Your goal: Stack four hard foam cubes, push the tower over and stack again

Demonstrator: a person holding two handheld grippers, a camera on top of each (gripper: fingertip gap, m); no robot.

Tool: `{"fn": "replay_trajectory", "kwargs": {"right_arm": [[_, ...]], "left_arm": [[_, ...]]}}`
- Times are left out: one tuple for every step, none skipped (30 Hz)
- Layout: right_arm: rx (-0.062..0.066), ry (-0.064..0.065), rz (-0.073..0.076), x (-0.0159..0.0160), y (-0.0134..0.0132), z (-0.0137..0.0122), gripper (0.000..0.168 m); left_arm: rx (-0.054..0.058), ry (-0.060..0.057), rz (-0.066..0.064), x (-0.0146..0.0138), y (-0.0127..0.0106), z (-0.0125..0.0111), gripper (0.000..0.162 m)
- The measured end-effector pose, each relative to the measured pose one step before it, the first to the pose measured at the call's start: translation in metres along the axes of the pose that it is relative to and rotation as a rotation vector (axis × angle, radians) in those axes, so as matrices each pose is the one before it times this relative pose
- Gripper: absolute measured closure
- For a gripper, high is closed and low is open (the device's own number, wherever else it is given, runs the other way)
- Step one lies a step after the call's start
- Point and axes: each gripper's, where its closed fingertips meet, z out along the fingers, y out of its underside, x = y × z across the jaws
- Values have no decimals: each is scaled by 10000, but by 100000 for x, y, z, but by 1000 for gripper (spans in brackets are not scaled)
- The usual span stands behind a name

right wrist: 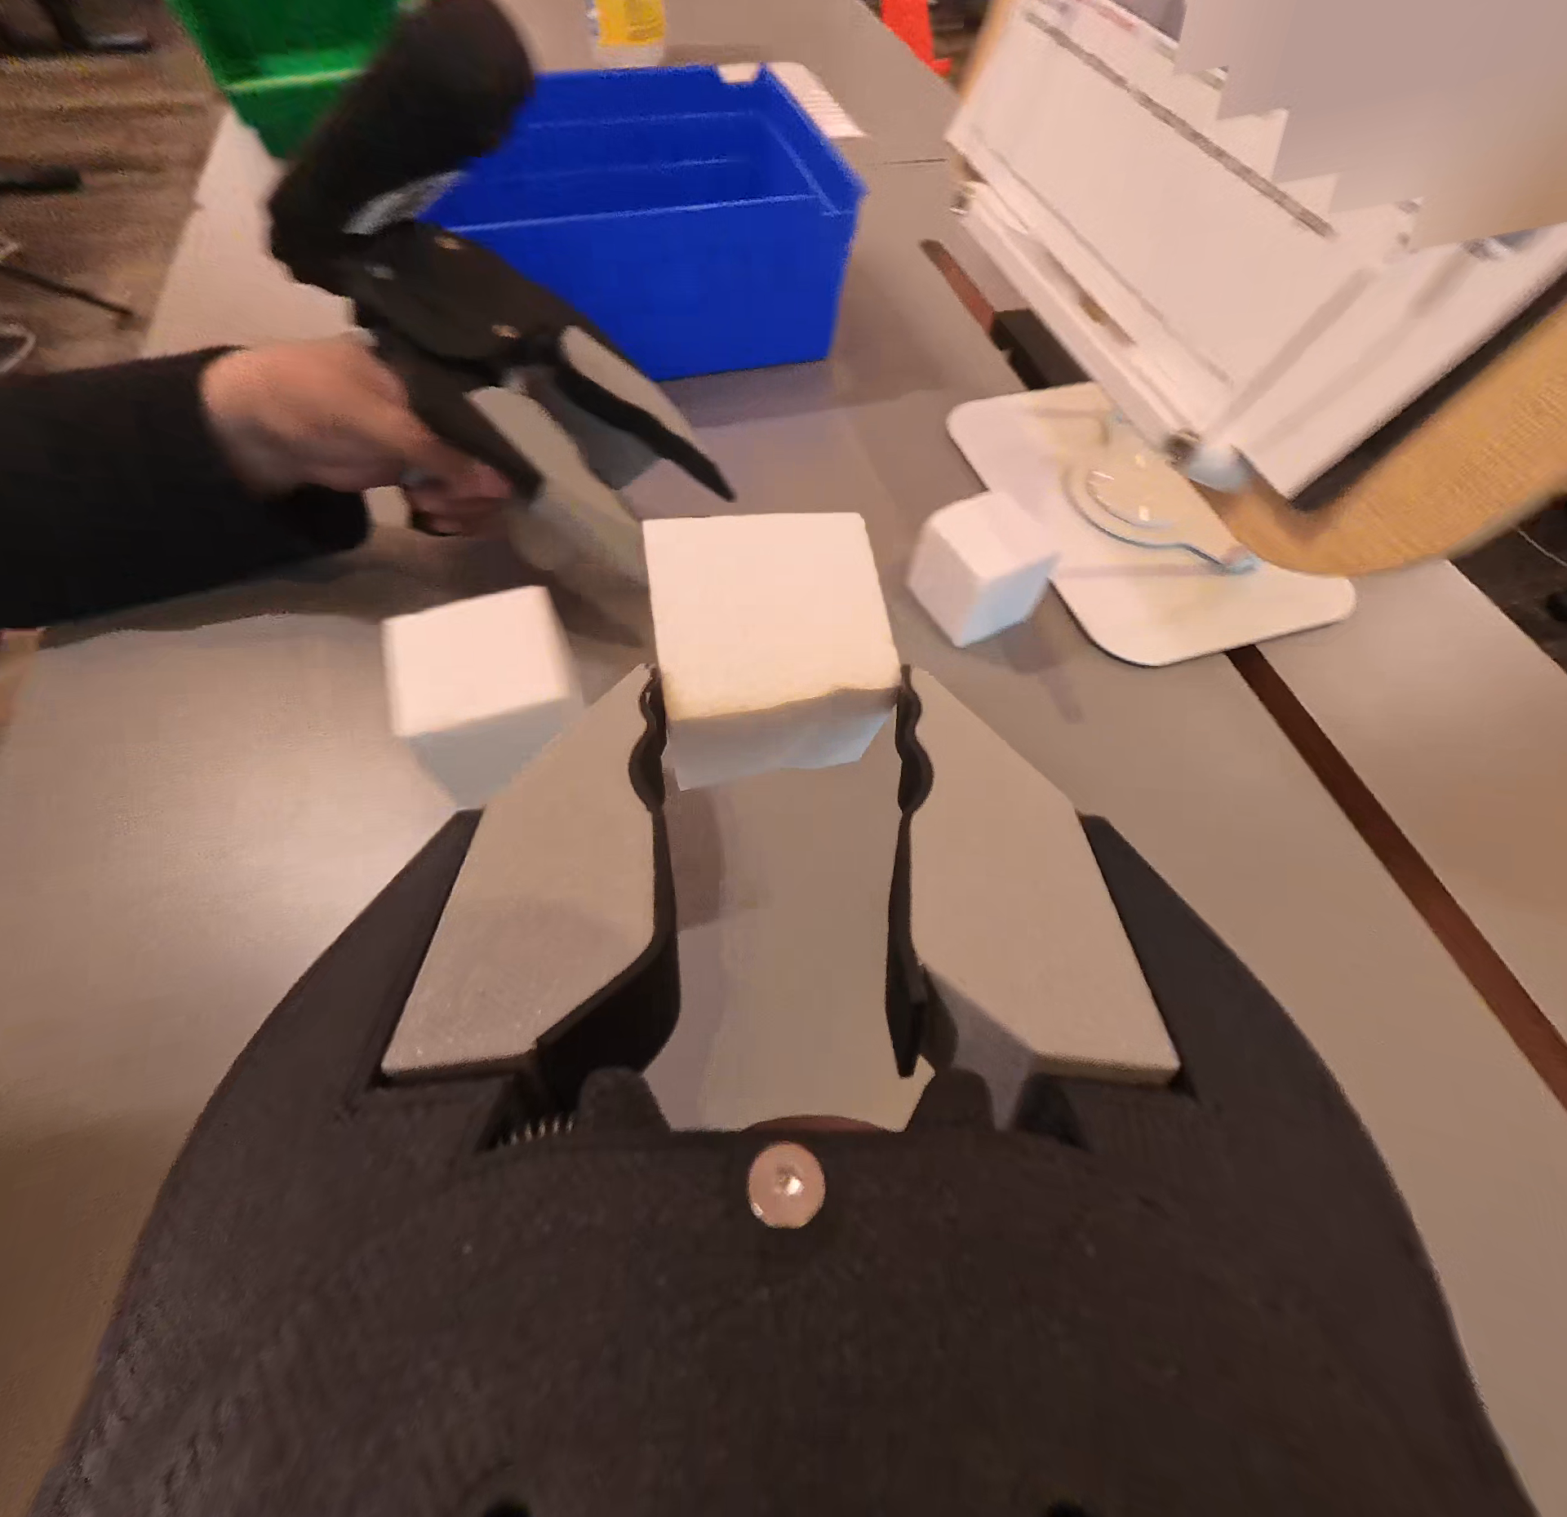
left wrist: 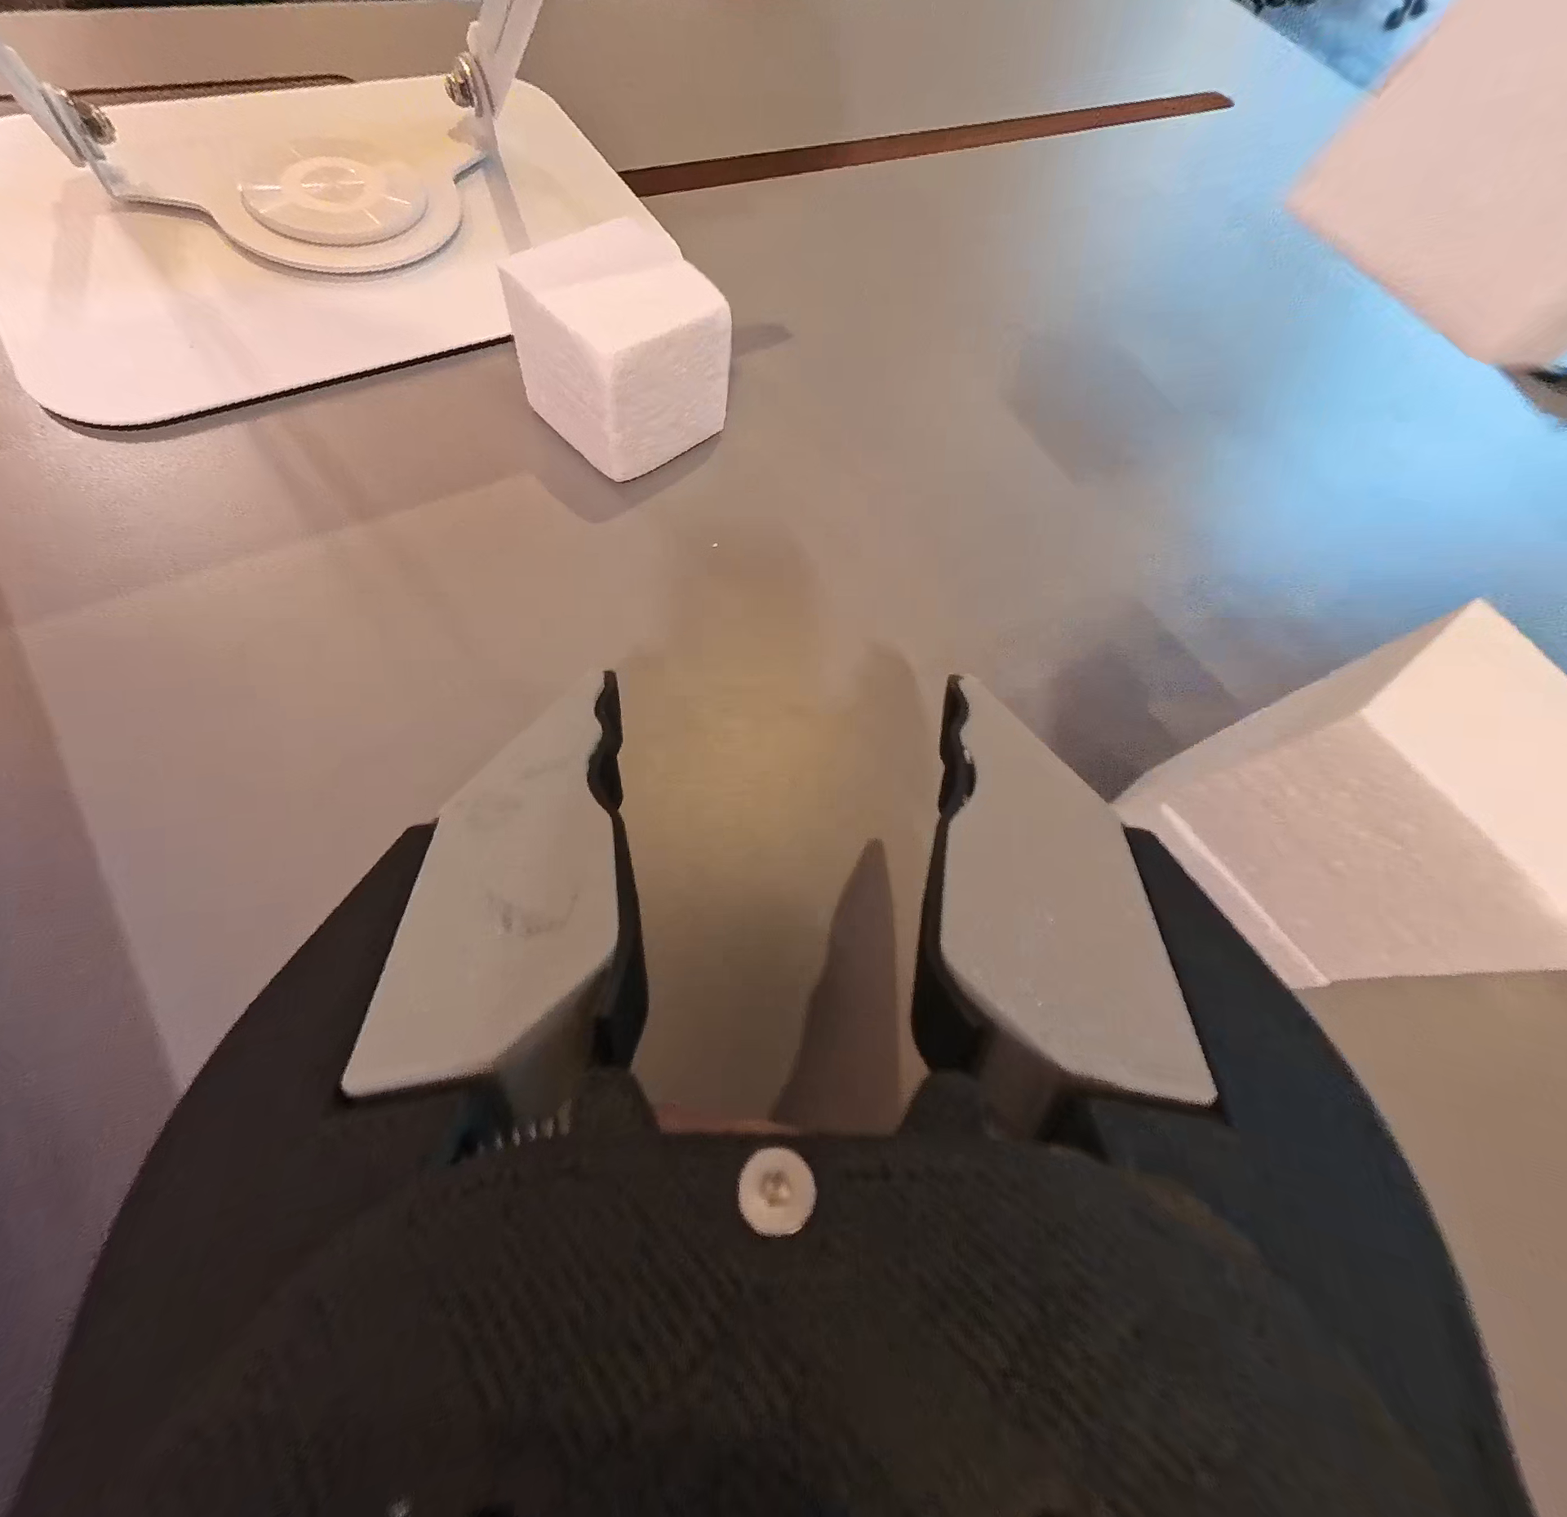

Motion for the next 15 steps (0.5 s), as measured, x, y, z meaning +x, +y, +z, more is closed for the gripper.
{"fn": "replay_trajectory", "kwargs": {"right_arm": [[-120, -116, -228, -1674, -484, -29, 116], [-191, -62, -204, -1424, -315, 136, 116], [-220, 5, -171, -1153, -201, 215, 116], [-153, -22, -160, -1040, -229, 217, 116], [-36, -181, -131, -1117, -340, 201, 116], [9, -238, -83, -1028, -358, 190, 116], [-51, -132, -65, -689, -226, 195, 116], [-93, -2, -62, -338, -121, 196, 116], [-80, -11, -62, -264, -95, 199, 116], [-61, -74, -32, -256, -59, 206, 116], [-59, -78, -14, -214, -32, 206, 116], [-66, -40, -14, -103, 18, 204, 116], [-73, 8, -26, 12, 54, 181, 116], [-66, 33, -31, 88, 86, 165, 116], [-50, 23, -10, 96, 99, 165, 116]], "left_arm": [[-12, -32, -20, -128, 53, 17, 87], [-8, -26, -21, -103, 35, 7, 87], [10, -21, -17, -90, 12, 0, 87], [15, -24, -10, -82, -8, -10, 88], [8, -36, -10, -123, 7, -11, 88], [7, -37, -17, -129, 9, -15, 88], [9, -17, -27, -121, 5, -2, 87], [-6, 6, -45, -95, 24, 4, 87], [-8, 13, -56, -84, 38, 20, 88], [-7, 17, -46, -58, 25, 28, 88], [-18, 13, -22, -29, 33, 29, 88], [-17, 2, 3, -13, 38, 18, 87], [-11, -14, 23, 4, 14, 26, 87], [-8, -17, 39, 16, 11, 17, 87], [-14, -14, 41, 20, 11, 7, 87]]}}
